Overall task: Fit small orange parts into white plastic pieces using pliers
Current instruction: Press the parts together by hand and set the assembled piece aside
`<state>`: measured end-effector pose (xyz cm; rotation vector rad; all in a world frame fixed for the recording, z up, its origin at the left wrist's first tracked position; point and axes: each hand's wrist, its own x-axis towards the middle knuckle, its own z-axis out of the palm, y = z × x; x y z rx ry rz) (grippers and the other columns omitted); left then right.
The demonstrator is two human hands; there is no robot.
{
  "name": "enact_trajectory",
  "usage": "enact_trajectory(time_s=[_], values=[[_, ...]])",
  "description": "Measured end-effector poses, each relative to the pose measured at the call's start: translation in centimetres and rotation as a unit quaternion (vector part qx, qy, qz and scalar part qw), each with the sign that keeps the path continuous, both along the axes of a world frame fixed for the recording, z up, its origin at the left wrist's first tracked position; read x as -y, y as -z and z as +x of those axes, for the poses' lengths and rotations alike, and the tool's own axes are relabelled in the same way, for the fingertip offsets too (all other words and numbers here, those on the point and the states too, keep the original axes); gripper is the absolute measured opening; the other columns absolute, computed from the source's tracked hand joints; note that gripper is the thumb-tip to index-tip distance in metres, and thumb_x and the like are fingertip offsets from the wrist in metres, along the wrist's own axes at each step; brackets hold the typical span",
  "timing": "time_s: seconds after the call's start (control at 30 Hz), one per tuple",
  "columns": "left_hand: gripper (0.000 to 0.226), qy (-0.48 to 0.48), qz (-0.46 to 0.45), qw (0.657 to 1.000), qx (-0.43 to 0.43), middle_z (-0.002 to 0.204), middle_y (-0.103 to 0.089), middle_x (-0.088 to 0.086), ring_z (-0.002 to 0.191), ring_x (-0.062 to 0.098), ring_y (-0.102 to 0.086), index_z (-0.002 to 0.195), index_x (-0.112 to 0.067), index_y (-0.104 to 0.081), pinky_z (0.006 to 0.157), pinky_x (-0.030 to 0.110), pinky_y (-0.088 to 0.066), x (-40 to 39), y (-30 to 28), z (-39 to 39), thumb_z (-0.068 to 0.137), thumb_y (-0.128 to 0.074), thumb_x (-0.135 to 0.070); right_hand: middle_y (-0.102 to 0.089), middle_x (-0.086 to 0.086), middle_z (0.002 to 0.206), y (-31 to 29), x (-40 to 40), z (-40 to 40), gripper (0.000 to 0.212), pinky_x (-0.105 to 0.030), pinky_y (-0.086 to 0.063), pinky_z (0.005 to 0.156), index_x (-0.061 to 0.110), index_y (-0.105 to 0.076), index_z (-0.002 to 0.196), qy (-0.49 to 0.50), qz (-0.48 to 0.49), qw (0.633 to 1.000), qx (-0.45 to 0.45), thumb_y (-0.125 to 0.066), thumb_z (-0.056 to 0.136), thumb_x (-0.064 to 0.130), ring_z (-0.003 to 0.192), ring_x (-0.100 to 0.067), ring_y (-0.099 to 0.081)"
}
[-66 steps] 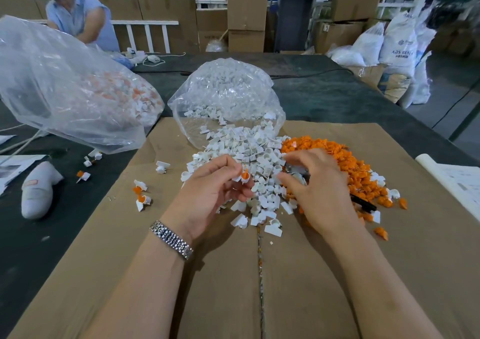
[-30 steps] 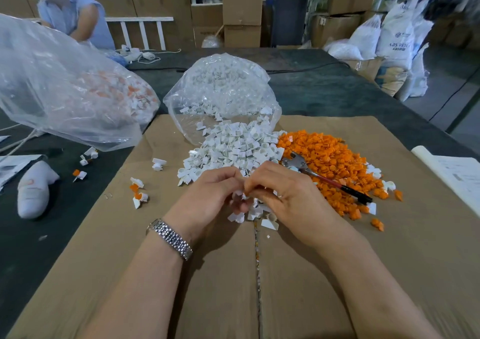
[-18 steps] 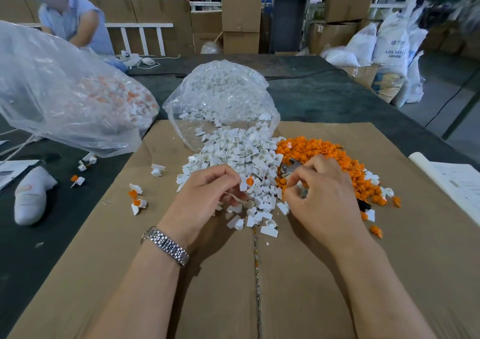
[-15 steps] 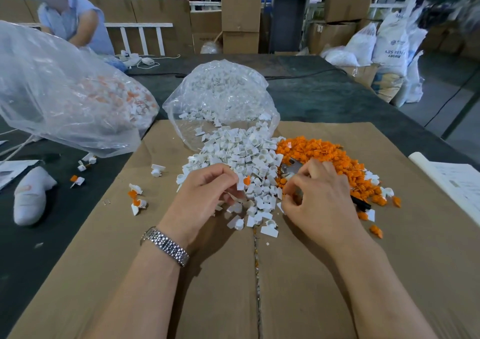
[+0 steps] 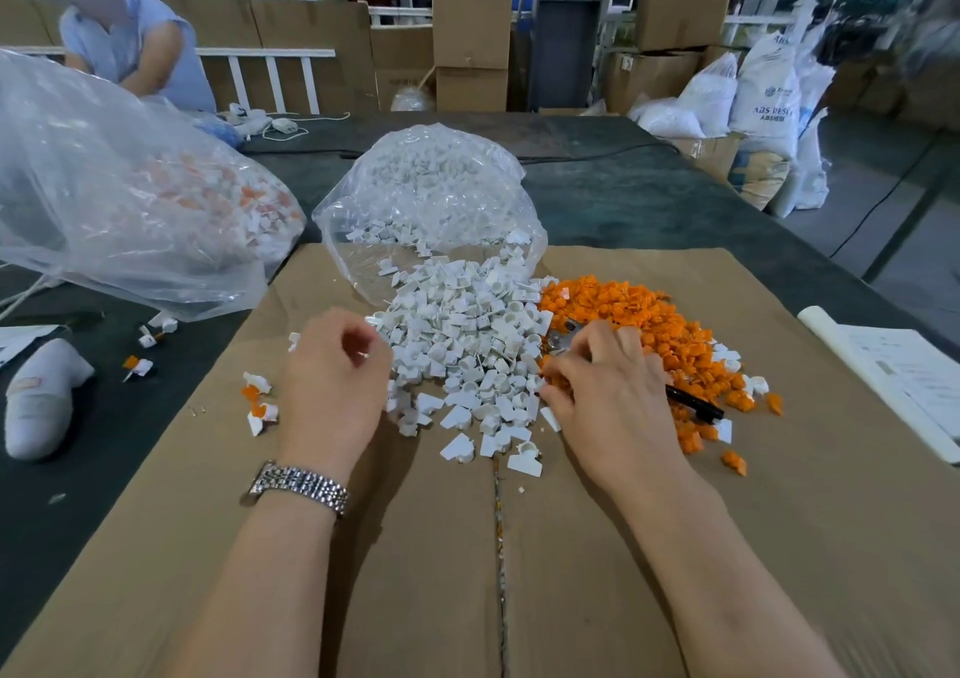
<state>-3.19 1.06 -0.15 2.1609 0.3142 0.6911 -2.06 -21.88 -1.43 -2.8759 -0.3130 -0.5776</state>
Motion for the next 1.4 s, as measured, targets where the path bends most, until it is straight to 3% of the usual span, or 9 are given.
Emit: enact_trajectory(time_s=[0.13,0.27,0.5,0.8,0.87,0.97,1.1,1.2,1.4], values=[[0.02,0.154,0.028,0.987,-0.045,0.092,-0.066,-0.011,0.083,0.006,-0.063,0.086,-0.028,-0.066,0.071,0.024,-0.052,1.2,0.3,-0.2,0.089,-0.068,-0.008,-0.043,0.007,0.12,0.3,-0.7,0.0,0.029,-0.033,-0.029,0.086,0.026,-0.067,0.119,-0.003,-0.028,0.999,-0.021,-0.06,0.096,0.042,0.114,-0.018,-0.033],[0.015,0.219,0.136,0.964,-0.067,0.094,-0.063,-0.017,0.088,-0.001,-0.059,0.093,-0.031,-0.069,0.074,0.017,-0.047,1.6,0.9,-0.3,0.088,-0.074,-0.018,-0.048,0.011,0.119,0.2,-0.5,0.0,0.019,-0.033,-0.024,0.085,0.029,-0.068,0.111,-0.01,-0.003,0.999,-0.034,-0.064,0.095,0.037,0.116,-0.016,-0.032],[0.013,0.247,0.167,0.954,-0.034,0.093,-0.06,-0.017,0.086,0.0,-0.056,0.1,-0.031,-0.07,0.073,0.022,-0.048,3.2,1.1,-0.4,0.092,-0.068,-0.041,-0.064,0.015,0.109,-0.3,-0.9,0.0,0.015,-0.037,-0.025,0.088,0.034,-0.067,0.104,-0.004,-0.041,0.999,-0.018,-0.054,0.1,0.03,0.112,-0.016,-0.04],[0.007,0.227,0.12,0.965,-0.054,0.093,-0.062,-0.019,0.083,-0.002,-0.056,0.101,-0.032,-0.073,0.069,0.012,-0.041,3.8,0.9,-0.4,0.094,-0.069,-0.033,-0.063,0.011,0.103,0.0,-1.3,0.3,0.017,-0.039,-0.026,0.085,0.032,-0.069,0.103,0.018,-0.094,0.995,0.004,-0.054,0.099,0.025,0.109,-0.019,-0.042],[0.009,0.219,0.06,0.972,-0.057,0.092,-0.069,-0.018,0.078,0.001,-0.06,0.102,-0.032,-0.074,0.069,0.017,-0.047,3.8,0.6,-0.4,0.096,-0.068,-0.03,-0.066,0.011,0.099,-0.2,-1.1,0.2,0.015,-0.039,-0.029,0.085,0.029,-0.071,0.098,-0.001,-0.041,0.997,0.072,-0.057,0.099,0.027,0.104,-0.02,-0.048],[0.014,0.24,-0.142,0.957,-0.083,0.091,-0.077,-0.011,0.063,0.004,-0.066,0.108,-0.028,-0.075,0.056,0.016,-0.05,3.6,0.2,-0.5,0.1,-0.063,-0.029,-0.069,0.01,0.094,-0.6,-1.0,-0.1,0.006,-0.038,-0.035,0.083,0.024,-0.075,0.094,-0.069,0.129,0.972,0.186,-0.07,0.094,0.022,0.091,-0.018,-0.058],[0.029,0.334,-0.485,0.795,-0.147,0.105,-0.075,0.024,0.072,0.026,-0.072,0.107,0.002,-0.073,0.059,0.026,-0.059,3.8,-0.6,-0.5,0.095,-0.063,-0.022,-0.071,0.004,0.094,-0.7,-1.5,-0.2,0.008,-0.04,-0.043,0.078,0.017,-0.077,0.097,-0.151,0.184,0.947,0.215,-0.072,0.092,0.015,0.088,-0.02,-0.062],[0.027,0.355,-0.547,0.742,-0.154,0.104,-0.073,0.028,0.079,0.027,-0.076,0.099,0.005,-0.077,0.066,0.025,-0.062,3.7,-0.7,-0.4,0.088,-0.067,-0.017,-0.07,-0.002,0.092,-0.6,-1.6,-0.3,0.009,-0.041,-0.051,0.074,0.01,-0.078,0.099,-0.171,0.205,0.943,0.2,-0.073,0.091,0.008,0.087,-0.024,-0.062],[0.024,0.305,-0.561,0.756,-0.147,0.107,-0.072,0.031,0.087,0.031,-0.077,0.096,0.009,-0.076,0.065,0.023,-0.061,3.2,-0.5,0.0,0.076,-0.076,-0.004,-0.069,0.003,0.104,-1.0,-1.1,-0.5,0.024,-0.035,-0.054,0.086,0.014,-0.075,0.112,-0.166,0.23,0.953,0.11,-0.065,0.094,0.002,0.102,-0.017,-0.061]])
